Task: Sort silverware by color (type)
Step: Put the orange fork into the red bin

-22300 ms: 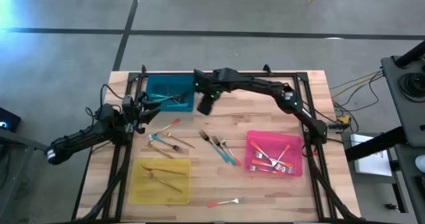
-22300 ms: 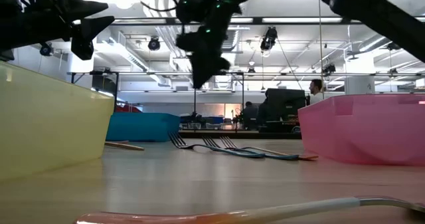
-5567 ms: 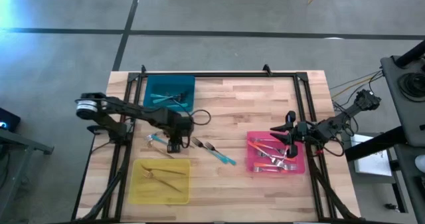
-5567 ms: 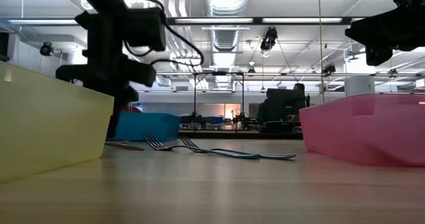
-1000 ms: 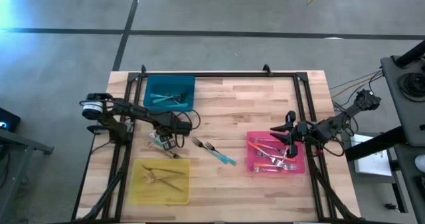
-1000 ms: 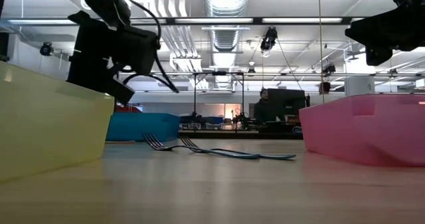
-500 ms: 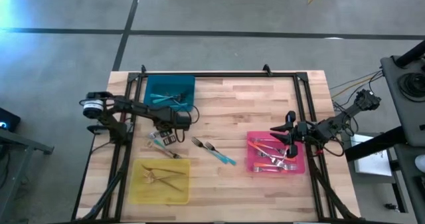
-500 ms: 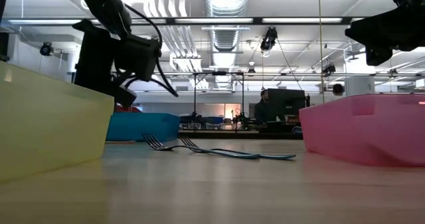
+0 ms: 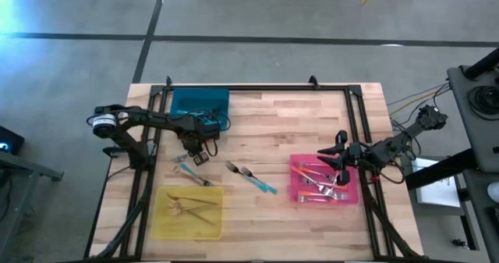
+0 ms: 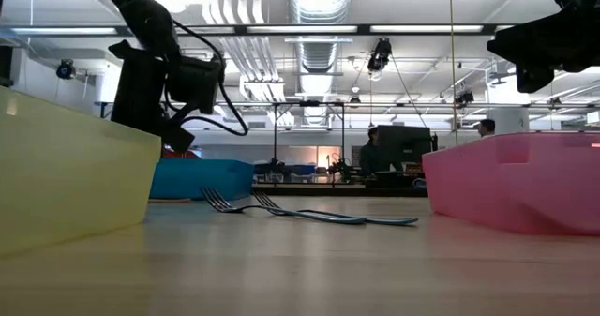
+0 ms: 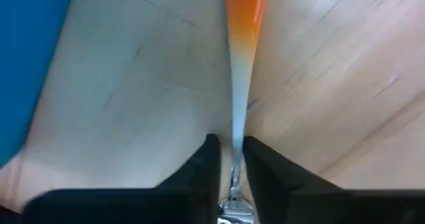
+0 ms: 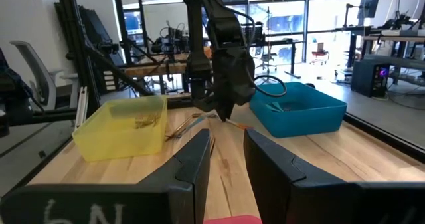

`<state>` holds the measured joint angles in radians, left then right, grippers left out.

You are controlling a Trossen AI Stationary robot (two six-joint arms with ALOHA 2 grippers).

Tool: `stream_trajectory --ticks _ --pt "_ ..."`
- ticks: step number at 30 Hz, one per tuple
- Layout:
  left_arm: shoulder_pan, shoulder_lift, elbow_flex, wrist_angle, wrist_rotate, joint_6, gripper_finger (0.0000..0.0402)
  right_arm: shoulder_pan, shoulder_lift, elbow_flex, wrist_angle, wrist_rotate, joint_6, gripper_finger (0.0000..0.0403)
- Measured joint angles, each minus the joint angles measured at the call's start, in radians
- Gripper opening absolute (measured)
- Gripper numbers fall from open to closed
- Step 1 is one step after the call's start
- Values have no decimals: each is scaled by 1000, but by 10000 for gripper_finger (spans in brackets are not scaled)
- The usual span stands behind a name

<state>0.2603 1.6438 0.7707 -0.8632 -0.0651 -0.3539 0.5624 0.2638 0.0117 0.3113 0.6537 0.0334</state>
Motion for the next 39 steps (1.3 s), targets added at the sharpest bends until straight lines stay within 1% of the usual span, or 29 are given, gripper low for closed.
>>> stream_trajectory --ticks 2,4,10,15,21,28,30,35,39 --pt "0 6 14 -14 5 -11 22 0 0 0 0 0 0 86" --pt "0 9 26 -26 7 -40 7 0 0 0 0 0 0 86" --pt "-9 14 89 -74 2 -74 2 0 0 0 0 0 0 86" --pt "-21 9 205 -142 -1 -50 1 0 0 0 0 0 0 86" --pt "-51 6 365 -127 -3 -32 0 0 0 0 0 0 0 86" --pt "-141 7 535 83 -5 5 0 0 0 0 0 0 0 86" --pt "-169 7 559 156 -28 12 0 0 0 0 0 0 0 86" --pt "-225 7 570 392 -67 62 0 0 0 0 0 0 0 86" --pt "-256 7 510 701 -67 91 0 0 1 0 0 0 0 86"
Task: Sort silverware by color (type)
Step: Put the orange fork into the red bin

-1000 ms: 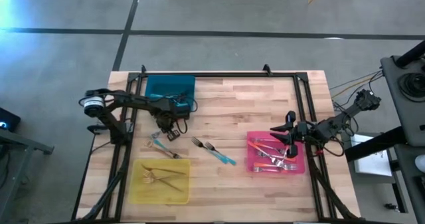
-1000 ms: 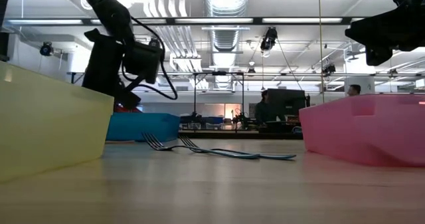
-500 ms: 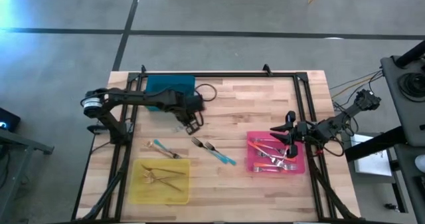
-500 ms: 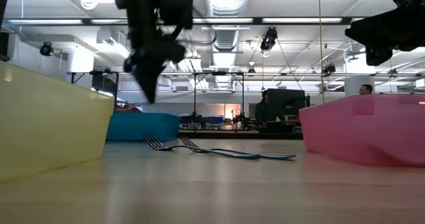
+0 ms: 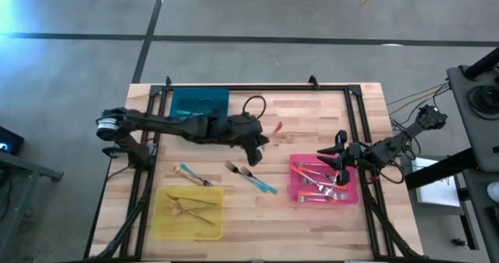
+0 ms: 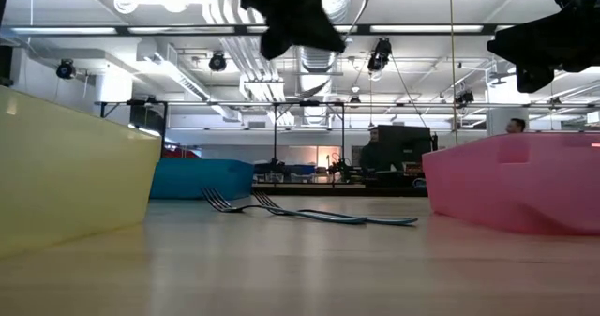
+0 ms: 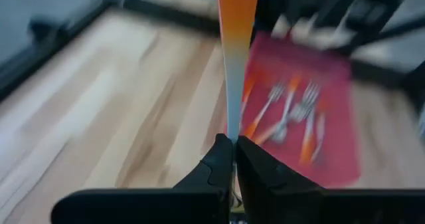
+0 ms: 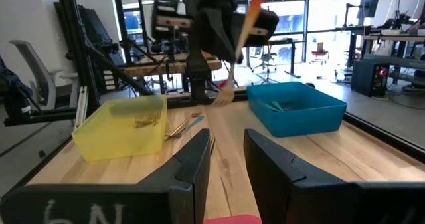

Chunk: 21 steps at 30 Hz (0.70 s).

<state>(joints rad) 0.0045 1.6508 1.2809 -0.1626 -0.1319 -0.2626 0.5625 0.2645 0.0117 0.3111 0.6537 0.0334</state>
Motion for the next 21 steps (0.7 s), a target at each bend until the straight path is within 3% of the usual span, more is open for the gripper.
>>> stream_trajectory --ticks 4,9,14,21 --pt "-19 16 -55 260 2 13 0 0 0 0 0 0 0 86" --pt "-40 92 -66 431 2 88 0 0 0 0 0 0 0 86" --pt "-50 236 11 548 46 103 0 0 2 0 -4 0 0 86" --pt "-69 409 206 559 123 156 0 0 7 0 -13 0 0 86"
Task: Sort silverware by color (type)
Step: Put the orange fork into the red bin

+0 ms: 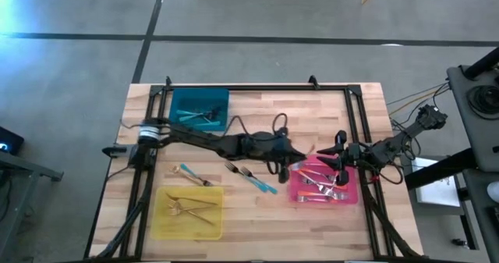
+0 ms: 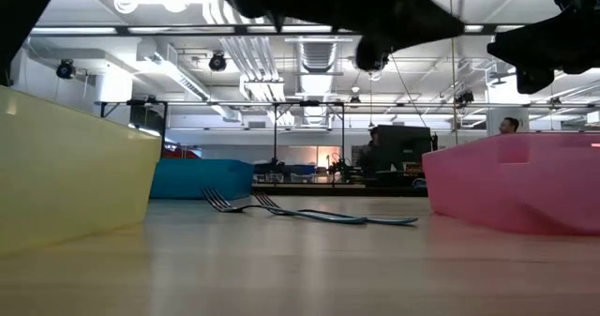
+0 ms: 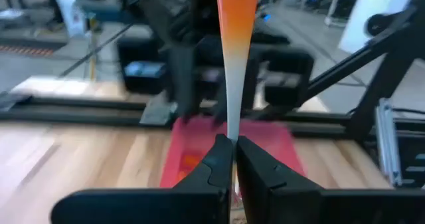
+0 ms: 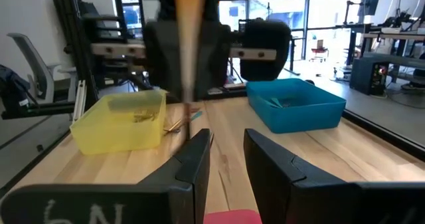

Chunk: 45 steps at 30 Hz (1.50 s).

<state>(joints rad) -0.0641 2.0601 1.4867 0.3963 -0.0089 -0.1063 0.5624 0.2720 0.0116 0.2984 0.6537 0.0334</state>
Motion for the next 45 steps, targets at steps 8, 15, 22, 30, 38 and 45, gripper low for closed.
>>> stream_trajectory --ticks 8,15,22,30,38,45 --pt "-31 111 163 -67 12 59 0 0 -1 0 -6 0 0 86" --pt "-50 129 172 -98 12 70 0 0 -1 0 -6 0 0 86" --pt "-60 129 172 -222 13 102 0 0 -1 0 -6 0 0 86" --pt "-62 129 171 -276 20 99 0 0 -1 0 -6 0 0 86" --pt "-71 129 171 -296 23 96 0 0 -1 0 -7 0 0 86" --pt "-73 129 171 -295 22 94 15 0 -1 0 -6 0 0 86"
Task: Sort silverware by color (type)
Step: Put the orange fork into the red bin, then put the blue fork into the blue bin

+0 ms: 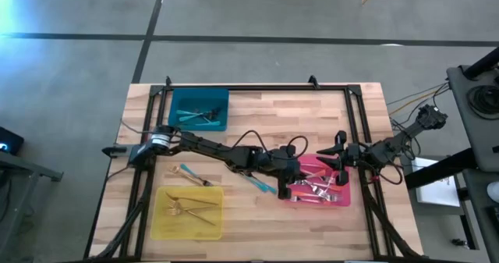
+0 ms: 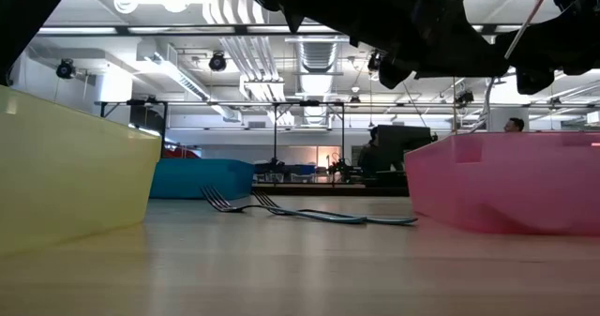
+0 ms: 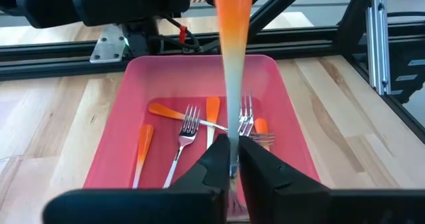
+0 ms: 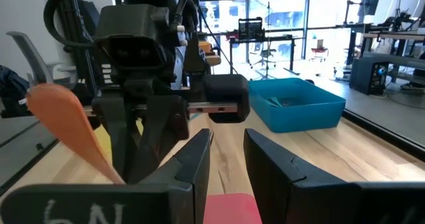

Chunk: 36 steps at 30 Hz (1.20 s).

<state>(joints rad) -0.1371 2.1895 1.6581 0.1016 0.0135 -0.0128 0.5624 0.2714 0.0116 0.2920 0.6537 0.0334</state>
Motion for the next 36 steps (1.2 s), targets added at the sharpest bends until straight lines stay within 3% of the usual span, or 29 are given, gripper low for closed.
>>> stream_trajectory --ticks 9,12,21,24,30,36 --pt "0 0 0 -11 0 0 90 0 0 0 0 0 0 86" --pt "0 -15 0 -119 15 0 103 0 0 0 0 0 0 86" --pt "-2 -62 196 -996 -29 3 97 0 0 0 -1 0 0 86" --pt "-1 -62 207 -1165 -30 -1 95 0 0 0 -3 0 0 86" --pt "-17 -62 100 -1145 52 82 95 0 0 0 -3 0 0 86" --pt "-15 -62 9 -1056 49 117 95 0 0 0 -3 0 0 86"
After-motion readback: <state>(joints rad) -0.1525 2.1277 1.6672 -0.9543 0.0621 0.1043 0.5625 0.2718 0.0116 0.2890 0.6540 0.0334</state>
